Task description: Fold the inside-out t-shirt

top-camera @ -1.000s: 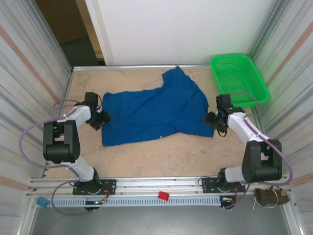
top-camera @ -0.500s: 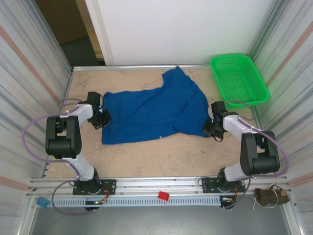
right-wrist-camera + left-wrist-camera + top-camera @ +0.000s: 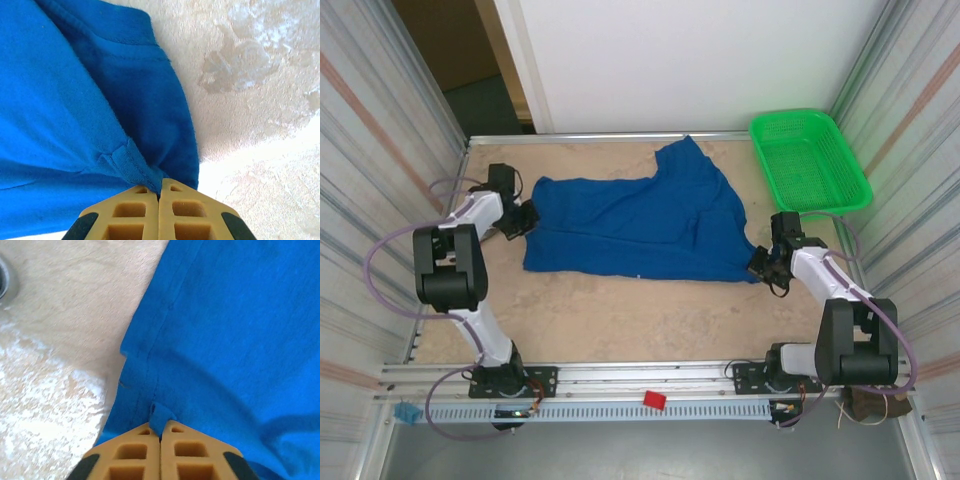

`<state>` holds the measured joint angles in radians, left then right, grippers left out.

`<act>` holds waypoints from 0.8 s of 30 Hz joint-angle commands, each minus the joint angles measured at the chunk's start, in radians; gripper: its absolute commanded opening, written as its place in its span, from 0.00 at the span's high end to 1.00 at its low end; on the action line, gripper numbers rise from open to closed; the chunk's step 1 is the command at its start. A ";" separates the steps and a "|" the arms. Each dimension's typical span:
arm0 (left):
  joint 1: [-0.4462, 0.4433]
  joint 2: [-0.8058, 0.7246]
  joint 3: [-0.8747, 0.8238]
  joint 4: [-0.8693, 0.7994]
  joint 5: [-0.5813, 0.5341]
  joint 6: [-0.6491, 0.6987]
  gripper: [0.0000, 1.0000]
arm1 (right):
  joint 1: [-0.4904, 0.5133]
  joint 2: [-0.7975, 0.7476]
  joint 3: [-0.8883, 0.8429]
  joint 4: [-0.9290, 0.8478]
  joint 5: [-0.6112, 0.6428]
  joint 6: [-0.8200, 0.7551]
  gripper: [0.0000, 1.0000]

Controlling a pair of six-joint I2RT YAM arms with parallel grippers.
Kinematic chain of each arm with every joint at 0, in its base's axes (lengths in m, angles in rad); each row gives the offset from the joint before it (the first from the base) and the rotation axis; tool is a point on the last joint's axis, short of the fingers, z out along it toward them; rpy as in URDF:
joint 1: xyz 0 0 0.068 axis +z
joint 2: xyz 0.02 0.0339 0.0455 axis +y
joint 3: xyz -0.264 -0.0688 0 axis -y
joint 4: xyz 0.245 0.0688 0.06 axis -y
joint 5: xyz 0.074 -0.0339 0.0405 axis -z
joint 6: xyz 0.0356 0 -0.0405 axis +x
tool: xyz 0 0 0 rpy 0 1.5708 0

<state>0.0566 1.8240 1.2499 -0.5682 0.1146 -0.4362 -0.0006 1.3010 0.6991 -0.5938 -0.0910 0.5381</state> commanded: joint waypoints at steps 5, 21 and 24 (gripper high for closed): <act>0.020 -0.084 -0.079 -0.037 -0.025 0.015 0.44 | -0.012 -0.003 -0.001 -0.045 0.000 -0.031 1.00; -0.024 -0.343 -0.537 0.136 0.091 -0.264 0.50 | -0.010 0.037 0.010 -0.019 -0.006 -0.052 1.00; -0.024 -0.327 -0.536 0.146 0.102 -0.263 0.90 | -0.010 0.013 0.007 -0.044 0.000 -0.052 1.00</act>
<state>0.0433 1.4712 0.7231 -0.4793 0.1867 -0.6712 -0.0025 1.3289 0.6991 -0.6037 -0.0986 0.5114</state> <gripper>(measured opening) 0.202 0.042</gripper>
